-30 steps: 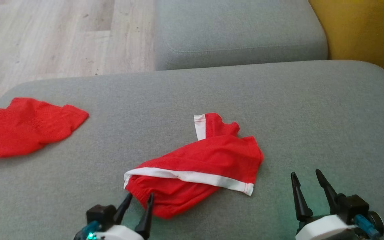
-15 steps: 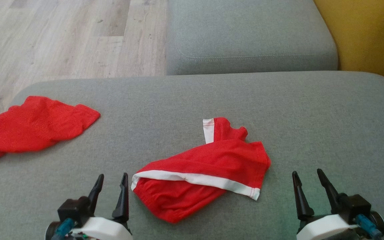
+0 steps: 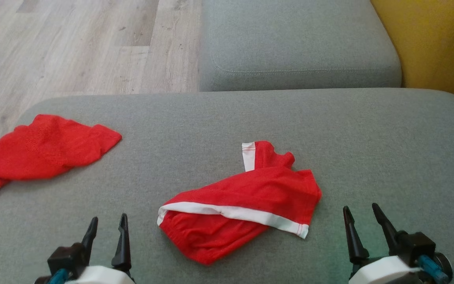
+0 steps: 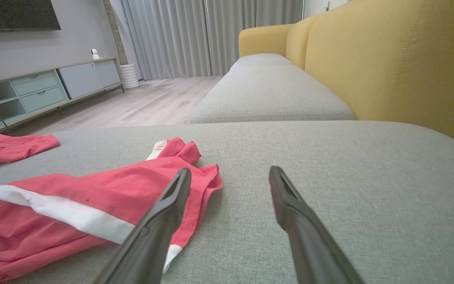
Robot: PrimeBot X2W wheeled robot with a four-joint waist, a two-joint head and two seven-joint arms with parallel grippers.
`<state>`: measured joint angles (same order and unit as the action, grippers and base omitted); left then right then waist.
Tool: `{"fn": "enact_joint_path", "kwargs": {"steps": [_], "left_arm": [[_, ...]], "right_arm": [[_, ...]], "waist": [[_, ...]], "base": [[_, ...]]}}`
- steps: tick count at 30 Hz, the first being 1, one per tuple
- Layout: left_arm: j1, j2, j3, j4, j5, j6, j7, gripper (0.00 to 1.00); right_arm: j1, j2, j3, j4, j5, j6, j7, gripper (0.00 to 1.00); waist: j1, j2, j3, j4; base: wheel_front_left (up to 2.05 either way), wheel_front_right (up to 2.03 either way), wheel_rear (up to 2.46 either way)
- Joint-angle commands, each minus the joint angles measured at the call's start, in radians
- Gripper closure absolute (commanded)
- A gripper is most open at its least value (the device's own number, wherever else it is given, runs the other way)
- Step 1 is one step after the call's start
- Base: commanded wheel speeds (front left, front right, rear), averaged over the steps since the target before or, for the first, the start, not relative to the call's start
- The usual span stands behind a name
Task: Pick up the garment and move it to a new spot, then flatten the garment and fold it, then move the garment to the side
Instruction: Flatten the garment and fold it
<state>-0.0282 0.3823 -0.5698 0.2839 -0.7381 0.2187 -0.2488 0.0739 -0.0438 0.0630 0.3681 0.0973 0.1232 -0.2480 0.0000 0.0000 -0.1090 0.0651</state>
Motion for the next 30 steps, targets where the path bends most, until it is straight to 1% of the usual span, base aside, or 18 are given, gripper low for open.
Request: {"fn": "enact_joint_path", "kwargs": {"steps": [1,10,14,15,18,24,30], "left_arm": [[-0.034,0.024,0.052,-0.022,0.008,-0.005,-0.013,0.00],[-0.038,0.004,0.055,-0.033,0.034,-0.010,-0.013,0.00],[-0.042,-0.010,0.041,-0.044,0.046,-0.012,-0.013,0.00],[-0.042,-0.010,0.041,-0.044,0.046,-0.012,-0.013,0.00],[-0.044,-0.016,0.036,-0.048,0.047,-0.013,-0.012,0.00],[-0.048,-0.019,0.026,-0.056,0.053,-0.013,-0.010,0.00],[-0.046,-0.016,0.027,-0.064,0.051,-0.007,-0.008,0.00]], "right_arm": [[-0.026,-0.006,0.029,-0.024,0.009,0.008,-0.014,0.00],[-0.037,-0.006,0.065,0.017,0.015,0.008,-0.007,0.00],[-0.072,-0.006,0.106,0.098,0.016,0.008,0.026,0.00],[-0.072,-0.006,0.106,0.098,0.016,0.008,0.026,0.00],[-0.108,-0.006,0.128,0.170,0.013,0.008,0.046,0.00],[-0.180,-0.006,0.156,0.306,0.033,0.008,0.053,0.00],[-0.225,-0.006,0.169,0.406,0.058,0.008,0.047,0.00]], "waist": [[0.0000,0.0000,-0.001,0.001],[0.0000,0.0000,0.015,0.019],[0.0000,0.0000,0.043,0.042],[0.0000,0.0000,0.043,0.042],[0.0000,0.0000,0.059,0.058],[0.0000,0.0000,0.080,0.097],[0.0000,0.0000,0.088,0.122]], "base": [[0.00,0.00,0.00],[0.00,0.00,0.00],[0.00,0.00,0.00],[0.00,0.00,0.00],[0.00,0.00,0.00],[0.00,0.00,0.00],[0.00,0.00,0.00]]}}
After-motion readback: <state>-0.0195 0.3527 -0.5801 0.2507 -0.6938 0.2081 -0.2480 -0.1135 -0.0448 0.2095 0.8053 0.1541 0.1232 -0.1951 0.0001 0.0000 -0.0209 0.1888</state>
